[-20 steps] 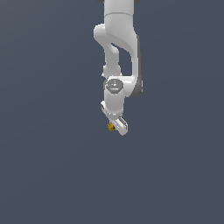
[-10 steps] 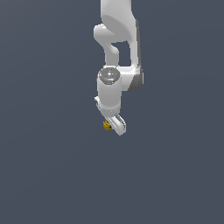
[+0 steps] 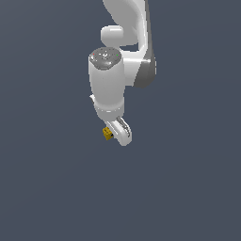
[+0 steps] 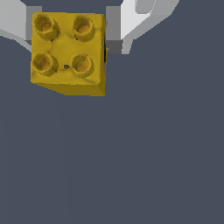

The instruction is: Pick up the object and move it to a goal position.

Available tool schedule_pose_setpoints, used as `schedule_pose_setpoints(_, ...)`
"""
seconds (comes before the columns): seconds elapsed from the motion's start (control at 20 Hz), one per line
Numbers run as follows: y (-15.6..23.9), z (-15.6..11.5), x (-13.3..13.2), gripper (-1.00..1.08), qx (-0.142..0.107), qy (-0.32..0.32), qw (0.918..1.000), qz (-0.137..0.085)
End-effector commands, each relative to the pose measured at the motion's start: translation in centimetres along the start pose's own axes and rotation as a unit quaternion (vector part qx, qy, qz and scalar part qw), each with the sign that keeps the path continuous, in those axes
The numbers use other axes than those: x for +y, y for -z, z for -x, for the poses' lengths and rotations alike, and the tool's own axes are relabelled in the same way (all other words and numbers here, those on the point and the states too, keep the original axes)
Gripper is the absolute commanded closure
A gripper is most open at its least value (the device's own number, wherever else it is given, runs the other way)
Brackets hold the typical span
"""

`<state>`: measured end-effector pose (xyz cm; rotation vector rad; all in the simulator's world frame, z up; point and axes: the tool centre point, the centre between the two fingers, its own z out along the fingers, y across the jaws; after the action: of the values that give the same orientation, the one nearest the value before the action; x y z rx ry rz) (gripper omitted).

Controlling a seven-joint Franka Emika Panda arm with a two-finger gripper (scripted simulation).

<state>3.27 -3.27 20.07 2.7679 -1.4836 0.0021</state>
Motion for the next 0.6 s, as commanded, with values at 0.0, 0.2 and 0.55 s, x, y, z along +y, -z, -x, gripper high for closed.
schedule_pose_setpoints(0.0, 2.0, -1.0, -0.6, 1.08, 0.0, 0.0, 1.0, 0.0)
schedule_pose_setpoints(0.2, 4.8, -2.5, -1.5, 1.08, 0.0, 0.0, 1.0, 0.0)
schedule_pose_setpoints(0.55, 8.8, -4.7, -2.8, 1.08, -0.001, 0.001, 1.0, 0.0)
